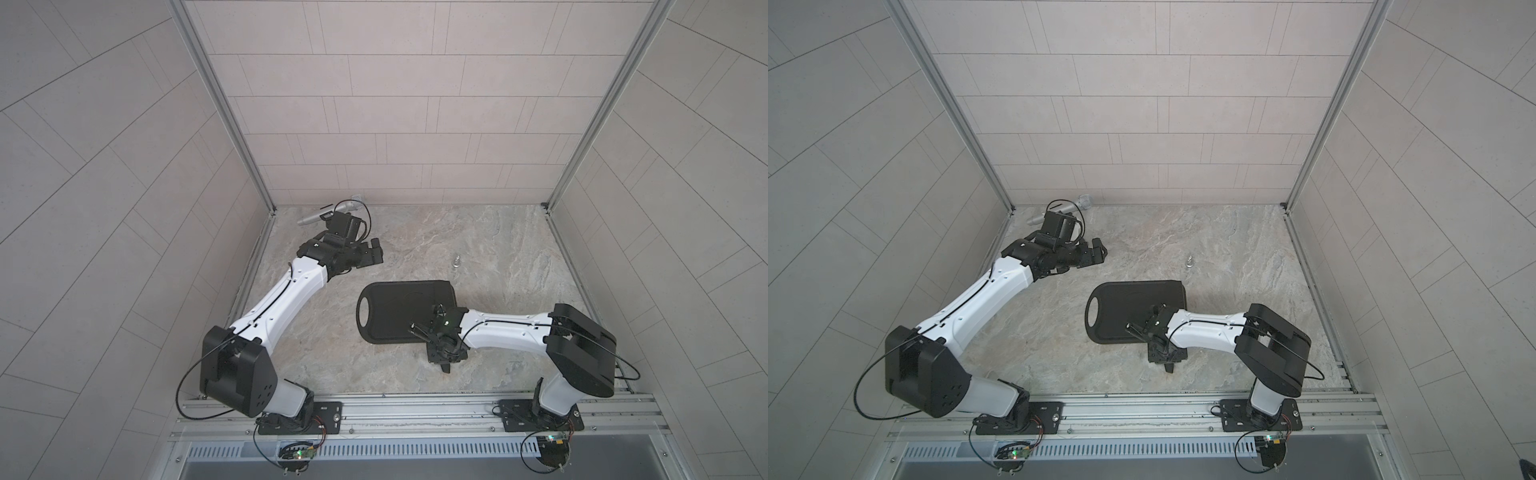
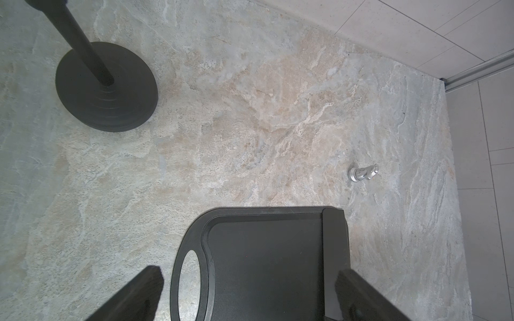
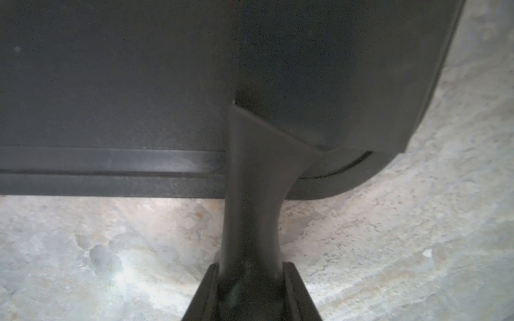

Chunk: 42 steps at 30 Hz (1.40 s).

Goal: Align the knife with the edge of the cutting board
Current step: Adjust the knife at the edge of the cutting board.

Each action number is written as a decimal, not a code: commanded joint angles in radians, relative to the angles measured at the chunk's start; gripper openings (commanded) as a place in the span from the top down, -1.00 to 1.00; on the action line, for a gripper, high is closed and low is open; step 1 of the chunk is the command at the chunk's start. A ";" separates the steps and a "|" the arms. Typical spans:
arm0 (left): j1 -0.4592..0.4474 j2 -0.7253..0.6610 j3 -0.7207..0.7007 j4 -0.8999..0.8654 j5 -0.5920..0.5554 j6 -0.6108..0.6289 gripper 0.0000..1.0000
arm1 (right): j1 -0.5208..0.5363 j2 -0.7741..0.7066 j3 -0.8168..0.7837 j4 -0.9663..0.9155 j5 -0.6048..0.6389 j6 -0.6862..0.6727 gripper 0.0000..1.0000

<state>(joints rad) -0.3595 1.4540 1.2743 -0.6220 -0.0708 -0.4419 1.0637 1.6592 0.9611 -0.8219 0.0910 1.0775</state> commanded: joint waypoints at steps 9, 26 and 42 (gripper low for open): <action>0.002 0.008 0.019 -0.023 0.007 -0.003 -1.00 | 0.012 -0.021 -0.026 -0.016 0.034 0.021 0.66; 0.001 0.013 0.021 -0.024 -0.002 0.000 -1.00 | 0.016 -0.039 -0.049 0.008 0.010 0.010 0.65; 0.002 0.016 0.021 -0.025 -0.001 0.002 -1.00 | 0.019 -0.044 -0.046 -0.011 0.008 0.004 0.65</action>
<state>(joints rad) -0.3595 1.4593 1.2743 -0.6224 -0.0715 -0.4416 1.0737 1.6375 0.9302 -0.7975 0.0940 1.0824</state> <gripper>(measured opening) 0.999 0.288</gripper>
